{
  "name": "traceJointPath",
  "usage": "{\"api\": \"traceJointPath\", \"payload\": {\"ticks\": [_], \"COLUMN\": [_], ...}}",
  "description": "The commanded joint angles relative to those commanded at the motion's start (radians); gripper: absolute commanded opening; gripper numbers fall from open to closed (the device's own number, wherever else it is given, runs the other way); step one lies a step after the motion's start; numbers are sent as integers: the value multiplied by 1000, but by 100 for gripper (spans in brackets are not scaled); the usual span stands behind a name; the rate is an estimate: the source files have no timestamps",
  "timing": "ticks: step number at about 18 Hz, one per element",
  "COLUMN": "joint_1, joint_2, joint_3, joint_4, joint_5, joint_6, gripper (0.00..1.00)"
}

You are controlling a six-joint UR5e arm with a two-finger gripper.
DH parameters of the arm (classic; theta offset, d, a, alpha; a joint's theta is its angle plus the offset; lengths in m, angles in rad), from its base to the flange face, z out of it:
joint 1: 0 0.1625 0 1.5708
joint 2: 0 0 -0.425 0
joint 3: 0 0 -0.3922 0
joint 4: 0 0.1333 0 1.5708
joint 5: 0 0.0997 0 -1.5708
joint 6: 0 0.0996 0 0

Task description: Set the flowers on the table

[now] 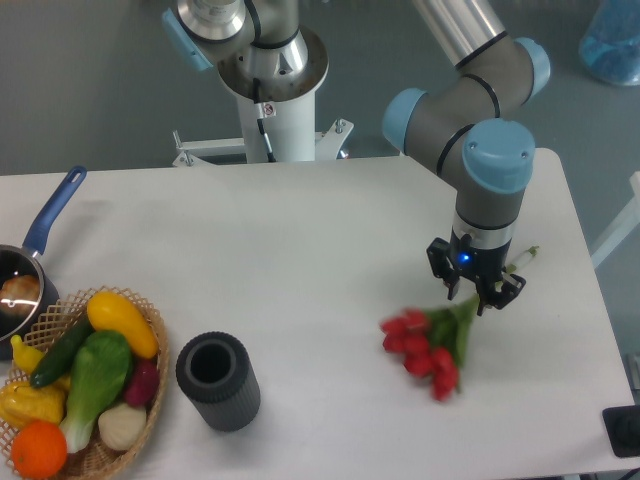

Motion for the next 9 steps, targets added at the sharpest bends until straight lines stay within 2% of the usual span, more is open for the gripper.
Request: {"api": "traceJointPath", "payload": {"ticks": [9], "joint_1": [31], "joint_2": [0], "joint_3": [3], "joint_4": [28], "joint_5": [-8], "joint_6": [11], "gripper": [100]}}
